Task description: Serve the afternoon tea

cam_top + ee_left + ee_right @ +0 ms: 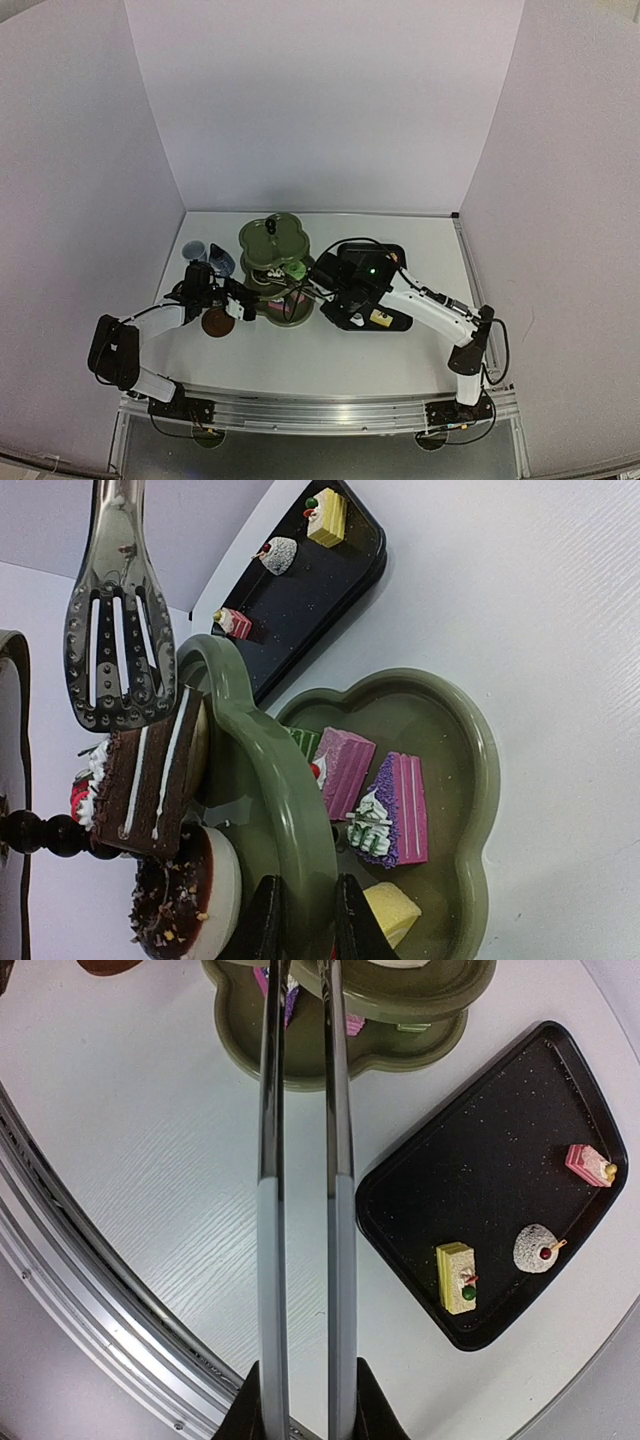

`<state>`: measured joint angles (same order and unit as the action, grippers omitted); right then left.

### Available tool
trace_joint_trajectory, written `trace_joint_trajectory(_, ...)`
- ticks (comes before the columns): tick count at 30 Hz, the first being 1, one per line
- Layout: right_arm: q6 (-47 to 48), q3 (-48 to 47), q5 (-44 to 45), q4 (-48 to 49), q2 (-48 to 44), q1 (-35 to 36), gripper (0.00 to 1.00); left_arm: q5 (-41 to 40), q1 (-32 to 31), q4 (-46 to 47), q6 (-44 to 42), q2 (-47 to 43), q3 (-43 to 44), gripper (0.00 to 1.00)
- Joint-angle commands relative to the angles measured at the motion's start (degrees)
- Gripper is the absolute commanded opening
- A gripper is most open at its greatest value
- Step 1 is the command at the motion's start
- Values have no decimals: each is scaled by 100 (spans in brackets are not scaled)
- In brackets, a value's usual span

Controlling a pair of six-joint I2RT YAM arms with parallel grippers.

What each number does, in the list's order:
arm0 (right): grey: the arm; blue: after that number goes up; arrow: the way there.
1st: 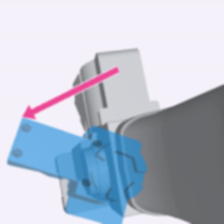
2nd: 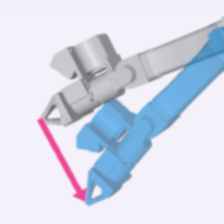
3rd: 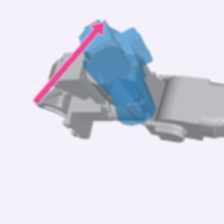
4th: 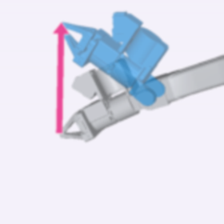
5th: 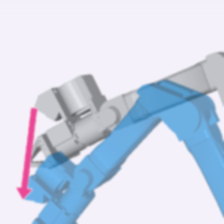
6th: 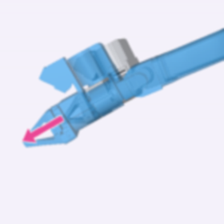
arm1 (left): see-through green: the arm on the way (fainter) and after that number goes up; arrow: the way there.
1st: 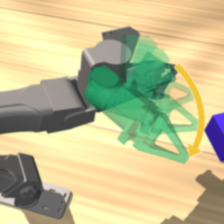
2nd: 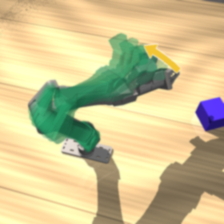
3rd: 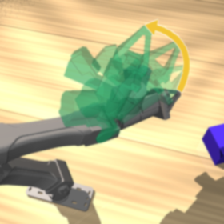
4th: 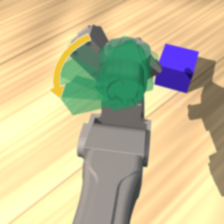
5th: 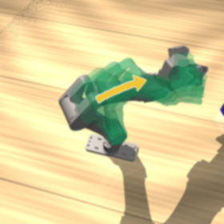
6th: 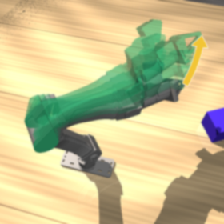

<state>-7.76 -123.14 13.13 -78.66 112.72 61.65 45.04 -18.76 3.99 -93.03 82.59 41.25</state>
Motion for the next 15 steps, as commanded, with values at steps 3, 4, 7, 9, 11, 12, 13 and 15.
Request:
trace_joint_trajectory(3,89,68,132,-1848,-507,-3,0,28,13,-311,-51,49,160,0)
trace_joint_trajectory(4,90,32,150,-1846,-497,-3,0,21,11,-311,-50,49,161,0)
trace_joint_trajectory(7,122,-132,193,-1846,-556,-3,0,7,13,-311,-48,47,162,0)
trace_joint_trajectory(9,161,-168,186,-1848,-655,-2,0,2,13,-307,-48,47,153,0)
trace_joint_trajectory(11,176,-53,138,-1846,-759,-3,0,5,13,-273,-47,54,147,0)
trace_joint_trajectory(12,173,41,115,-1847,-786,-1,0,4,12,-253,-44,61,145,0)
trace_joint_trajectory(13,169,176,95,-1853,-808,1,0,1,7,-249,-40,64,142,0)
trace_joint_trajectory(15,153,361,51,-1850,-799,-4,0,5,13,-241,-39,73,154,0)
